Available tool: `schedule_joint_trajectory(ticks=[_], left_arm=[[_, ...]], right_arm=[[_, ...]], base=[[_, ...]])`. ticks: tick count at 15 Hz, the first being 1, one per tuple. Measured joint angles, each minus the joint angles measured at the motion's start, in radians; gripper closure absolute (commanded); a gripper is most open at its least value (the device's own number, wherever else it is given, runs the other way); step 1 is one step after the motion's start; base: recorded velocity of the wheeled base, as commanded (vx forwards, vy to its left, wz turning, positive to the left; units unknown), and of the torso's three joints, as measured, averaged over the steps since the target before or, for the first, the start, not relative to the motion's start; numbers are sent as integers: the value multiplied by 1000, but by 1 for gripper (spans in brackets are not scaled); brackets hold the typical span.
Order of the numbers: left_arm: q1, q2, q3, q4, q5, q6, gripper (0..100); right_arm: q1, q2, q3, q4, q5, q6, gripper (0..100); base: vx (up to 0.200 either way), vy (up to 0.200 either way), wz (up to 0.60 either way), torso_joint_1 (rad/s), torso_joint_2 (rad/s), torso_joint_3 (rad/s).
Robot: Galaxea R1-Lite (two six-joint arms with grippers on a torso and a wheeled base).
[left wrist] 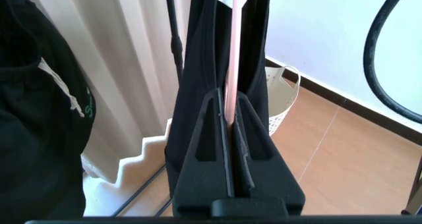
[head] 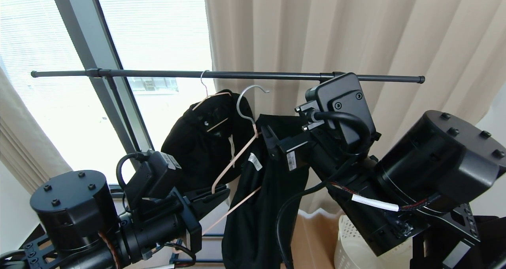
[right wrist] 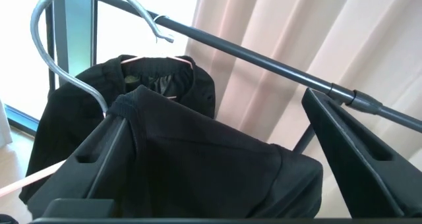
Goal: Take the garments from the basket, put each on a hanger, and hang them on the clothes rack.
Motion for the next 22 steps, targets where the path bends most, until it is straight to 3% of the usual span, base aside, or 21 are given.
schedule_joint_trajectory(ticks=[17,22], left_arm=[[40,-28,-21,-1,-1,-11,100],[62,-32,-14,-1,-27,-9,100]], right_arm=[[5,0,22,1,6,0,0],[5,-12,74,8,109,-2,0]], base=[[0,0,0,0,0,0],[0,0,0,0,0,0]])
